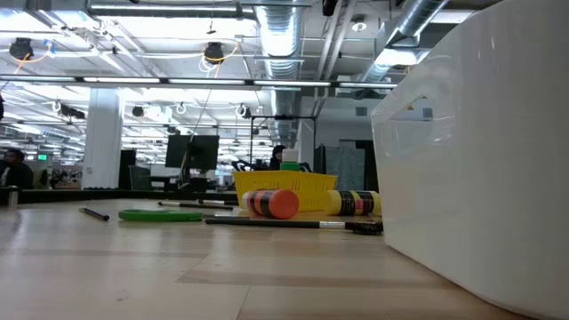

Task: Pick & Place Paint Supplies
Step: Put the violet paint bottle into the yellow bin

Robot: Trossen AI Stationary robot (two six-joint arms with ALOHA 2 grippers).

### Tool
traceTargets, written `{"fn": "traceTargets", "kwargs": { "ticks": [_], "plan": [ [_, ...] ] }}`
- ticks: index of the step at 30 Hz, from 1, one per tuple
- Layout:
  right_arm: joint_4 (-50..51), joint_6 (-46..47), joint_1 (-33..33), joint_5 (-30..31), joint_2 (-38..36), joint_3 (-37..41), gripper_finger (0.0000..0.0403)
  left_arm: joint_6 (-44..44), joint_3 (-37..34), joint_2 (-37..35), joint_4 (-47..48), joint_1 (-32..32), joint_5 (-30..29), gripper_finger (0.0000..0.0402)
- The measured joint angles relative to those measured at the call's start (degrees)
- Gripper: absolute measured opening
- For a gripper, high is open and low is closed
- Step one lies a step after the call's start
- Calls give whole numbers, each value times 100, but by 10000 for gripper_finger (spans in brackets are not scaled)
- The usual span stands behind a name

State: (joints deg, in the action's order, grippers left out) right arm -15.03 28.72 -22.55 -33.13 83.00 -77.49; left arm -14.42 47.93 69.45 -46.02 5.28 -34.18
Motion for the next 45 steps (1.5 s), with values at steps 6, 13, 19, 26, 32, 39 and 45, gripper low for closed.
{"fn": "traceTargets", "kwargs": {
  "ticks": [6, 13, 19, 26, 32, 39, 45],
  "plan": [
    [-100, 44, 83, 7, -6, -2, 132, 15, 4, 0, 19, 2, 48, 155],
    [-90, 40, 121, 18, -4, -2, 132, 31, 4, 0, 15, 2, 58, 161],
    [-84, 27, 116, 22, -4, -2, 132, 31, 4, 0, 20, 2, 60, 129],
    [-62, -2, 114, 18, -4, -2, 132, 29, 2, 0, -2, 2, 58, 111],
    [-50, 27, 114, 16, -4, -2, 144, 68, -1, 0, -2, 36, 16, 111],
    [-113, 347, -110, -8, -8, -3, 188, 655, -2, -55, 540, 45, 124, 111],
    [-115, 431, -330, -81, -42, -7, 224, 1242, -6, -114, 1589, 293, 366, 111]
  ]
}}
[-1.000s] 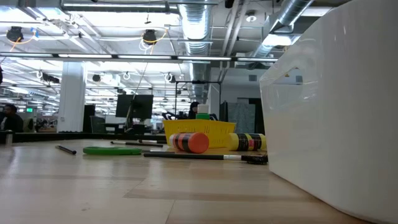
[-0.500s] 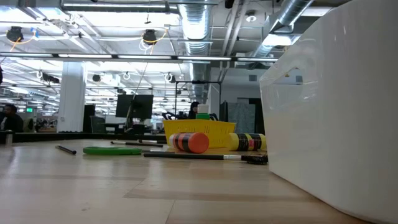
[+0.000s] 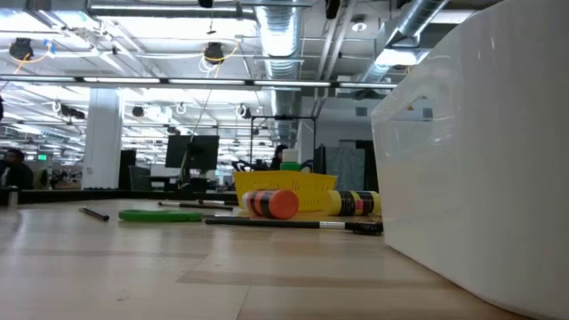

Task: Pick & Place Paint Supplies
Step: Put the violet paint bottle into the yellow bin

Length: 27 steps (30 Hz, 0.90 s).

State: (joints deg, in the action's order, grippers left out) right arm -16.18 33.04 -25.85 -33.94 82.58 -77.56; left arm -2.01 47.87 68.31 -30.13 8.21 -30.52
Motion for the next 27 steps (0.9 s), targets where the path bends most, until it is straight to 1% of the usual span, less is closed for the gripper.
{"fn": "traceTargets", "kwargs": {
  "ticks": [2, 5, 7, 11, 15, 19, 23, 27],
  "plan": [
    [-33, 2, -97, -136, -32, -1, 229, 226, 24, -119, 541, 119, 62, 111],
    [202, 55, -309, -524, -97, 2, 229, 527, 331, -411, 2062, 334, 95, 111],
    [423, 61, -408, -755, -154, 0, 226, 647, 728, -539, 3210, 424, 133, 111],
    [1051, -60, -558, -1175, -203, 0, 222, 851, 1739, -504, 5273, 386, 554, 111],
    [1619, -342, -573, -1478, -222, 0, 221, 915, 2753, -135, 6867, 82, 1154, 111],
    [2424, -724, -562, -1722, -220, 2, 221, 1000, 3674, 434, 8146, -383, 1997, 111],
    [3213, -1110, -492, -1726, -218, 2, 221, 981, 4347, 1114, 8999, -744, 2689, 111],
    [3685, -1299, -428, -1724, -218, 2, 221, 940, 4881, 1816, 9523, -967, 3160, 111]
  ]
}}
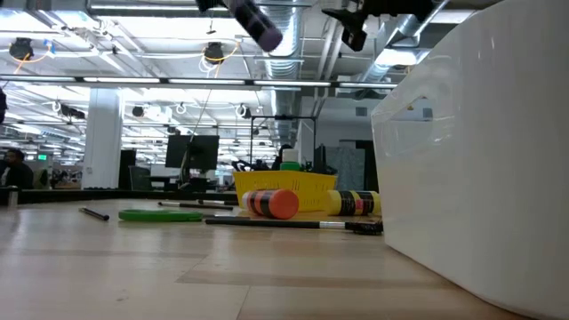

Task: Pick & Place Paint Supplies
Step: Put the violet paint bottle into the yellow bin

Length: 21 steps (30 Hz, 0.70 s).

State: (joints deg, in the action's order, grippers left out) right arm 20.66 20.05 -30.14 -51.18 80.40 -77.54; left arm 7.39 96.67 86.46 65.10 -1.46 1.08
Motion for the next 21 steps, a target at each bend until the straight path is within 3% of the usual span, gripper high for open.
{"fn": "traceTargets", "kwargs": {
  "ticks": [9, 21],
  "plan": [
    [1374, -430, 10, 26, -154, 0, 213, -579, 995, 1396, 973, -100, 237, 111],
    [2874, -1077, 4, 338, -876, 0, 193, -1150, 2381, 2391, 1503, -397, 236, 111]
  ]
}}
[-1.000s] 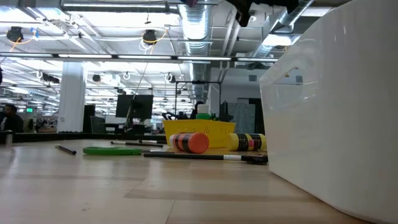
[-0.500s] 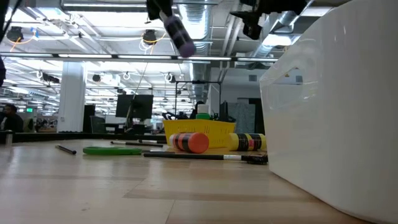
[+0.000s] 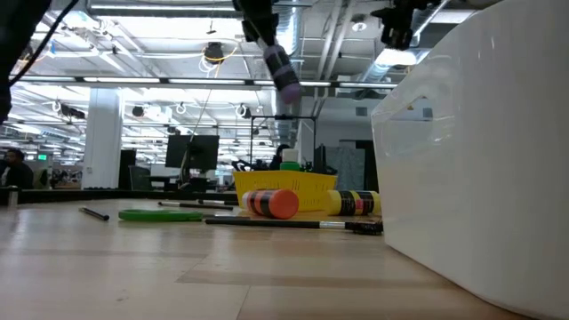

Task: Pick & Place Paint Supplies
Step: Put the violet paint bottle into the yellow bin

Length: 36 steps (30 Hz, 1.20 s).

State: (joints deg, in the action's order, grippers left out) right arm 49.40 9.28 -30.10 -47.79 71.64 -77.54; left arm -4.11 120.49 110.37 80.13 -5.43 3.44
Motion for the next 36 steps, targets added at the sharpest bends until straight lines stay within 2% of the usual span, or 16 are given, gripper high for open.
{"fn": "traceTargets", "kwargs": {
  "ticks": [8, 22, 29, 36],
  "plan": [
    [366, -75, -101, 330, -589, 0, 188, -236, 759, 623, 372, -103, 2, 111],
    [374, -29, -432, 465, -1065, 0, 188, -304, 1405, 1441, 315, -176, -33, 111],
    [369, -28, -449, 466, -1058, 0, 188, 375, 1376, 1525, -37, -238, -150, 111],
    [180, -27, -449, 466, -1056, 0, 188, 1002, 1364, 1525, 79, -383, -166, 111]
  ]
}}
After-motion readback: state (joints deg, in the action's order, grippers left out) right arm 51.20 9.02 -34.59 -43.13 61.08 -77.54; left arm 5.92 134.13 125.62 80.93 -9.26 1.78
